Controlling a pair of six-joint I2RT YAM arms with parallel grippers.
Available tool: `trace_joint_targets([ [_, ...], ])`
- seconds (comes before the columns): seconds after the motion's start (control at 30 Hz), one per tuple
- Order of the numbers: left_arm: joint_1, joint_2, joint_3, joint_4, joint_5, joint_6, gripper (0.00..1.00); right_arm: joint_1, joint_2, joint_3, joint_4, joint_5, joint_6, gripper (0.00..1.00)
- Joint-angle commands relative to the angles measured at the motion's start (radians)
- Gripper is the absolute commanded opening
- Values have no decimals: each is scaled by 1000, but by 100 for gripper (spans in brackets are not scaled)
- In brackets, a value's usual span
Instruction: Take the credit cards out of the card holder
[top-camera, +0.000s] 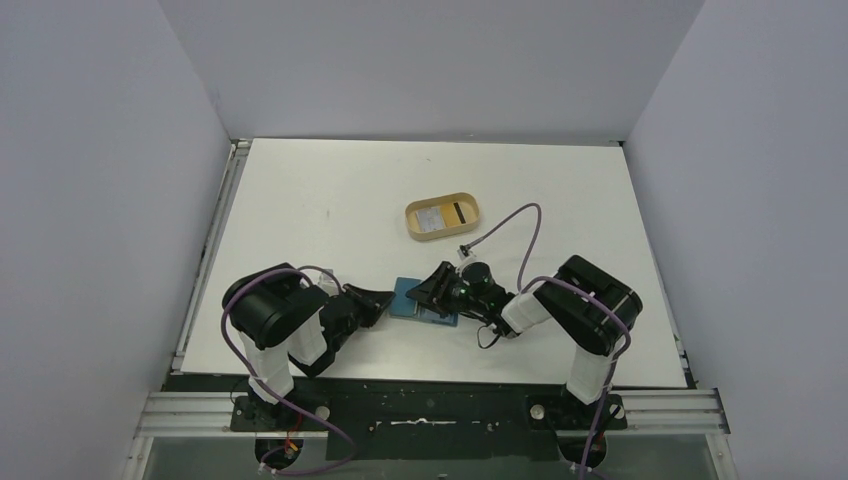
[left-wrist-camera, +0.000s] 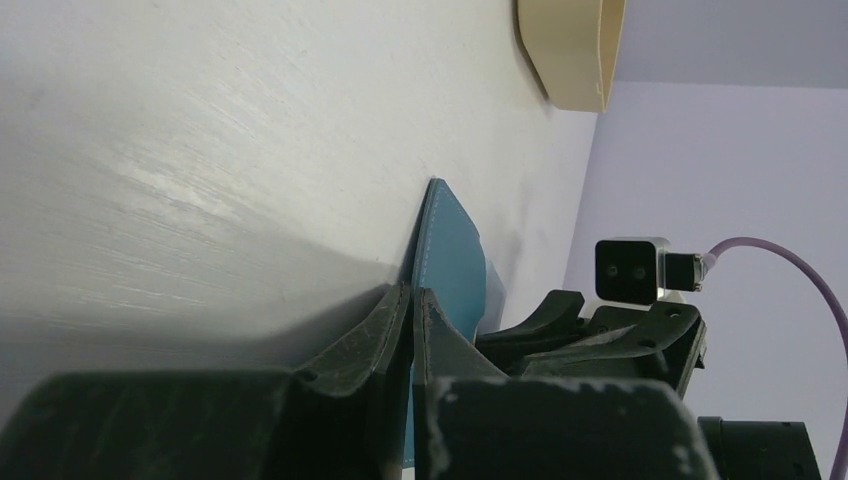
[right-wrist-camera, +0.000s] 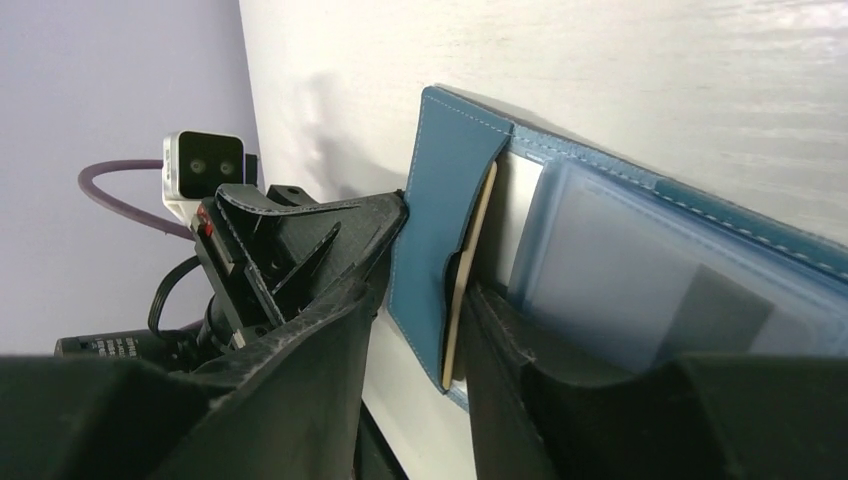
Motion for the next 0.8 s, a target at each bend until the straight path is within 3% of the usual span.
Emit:
trace_joint_targets([
  [0.0, -7, 3, 16, 38, 53, 23, 0, -13, -71, -3, 68, 68, -35, 37],
  [0.57, -7, 33, 24, 38, 79, 24, 0, -30, -68, -63, 79, 127, -24, 18],
  [0.77, -7, 37, 29, 38, 87, 23, 0, -30, -11, -59, 144, 97, 2, 23],
])
